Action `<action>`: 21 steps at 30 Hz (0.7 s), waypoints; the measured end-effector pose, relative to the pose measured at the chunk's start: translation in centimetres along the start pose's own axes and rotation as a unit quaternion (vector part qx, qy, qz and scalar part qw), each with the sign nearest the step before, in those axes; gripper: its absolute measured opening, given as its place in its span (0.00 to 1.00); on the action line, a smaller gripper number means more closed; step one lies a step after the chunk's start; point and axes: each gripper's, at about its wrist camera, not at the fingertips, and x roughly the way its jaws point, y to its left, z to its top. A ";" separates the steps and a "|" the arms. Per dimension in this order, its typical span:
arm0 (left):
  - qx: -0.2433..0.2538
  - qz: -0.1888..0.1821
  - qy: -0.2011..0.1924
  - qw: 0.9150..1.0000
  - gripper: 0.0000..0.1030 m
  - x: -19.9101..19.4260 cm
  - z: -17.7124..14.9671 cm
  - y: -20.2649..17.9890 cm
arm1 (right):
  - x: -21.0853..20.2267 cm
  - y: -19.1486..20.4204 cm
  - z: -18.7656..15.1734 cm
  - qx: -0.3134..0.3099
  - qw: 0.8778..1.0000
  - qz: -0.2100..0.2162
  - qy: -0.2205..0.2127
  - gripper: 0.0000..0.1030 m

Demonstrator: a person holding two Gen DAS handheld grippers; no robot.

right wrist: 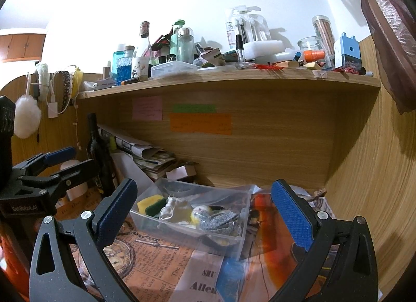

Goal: Organize soft objects

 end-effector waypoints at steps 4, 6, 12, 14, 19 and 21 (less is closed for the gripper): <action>-0.001 -0.002 0.002 1.000 1.00 0.1 -0.1 0.0 | 0.0 0.1 0.0 0.000 1.000 0.000 0.000 1.00; 0.000 -0.001 0.001 1.000 1.00 0.0 -0.1 -0.1 | 0.0 0.1 0.0 0.001 1.000 -0.001 0.000 1.00; -0.001 -0.002 0.002 1.000 1.00 0.1 -0.1 0.1 | 0.0 0.1 0.0 0.001 1.000 -0.001 -0.001 1.00; -0.001 -0.001 0.002 1.000 1.00 0.1 -0.1 0.1 | 0.0 0.2 0.0 0.001 1.000 0.000 -0.001 1.00; -0.003 -0.002 -0.001 1.000 1.00 0.1 -0.1 0.2 | 0.0 0.1 0.0 0.001 1.000 -0.001 -0.001 1.00; -0.004 -0.001 -0.001 1.000 1.00 0.1 -0.2 0.2 | 0.0 0.1 0.0 0.001 1.000 0.000 0.000 1.00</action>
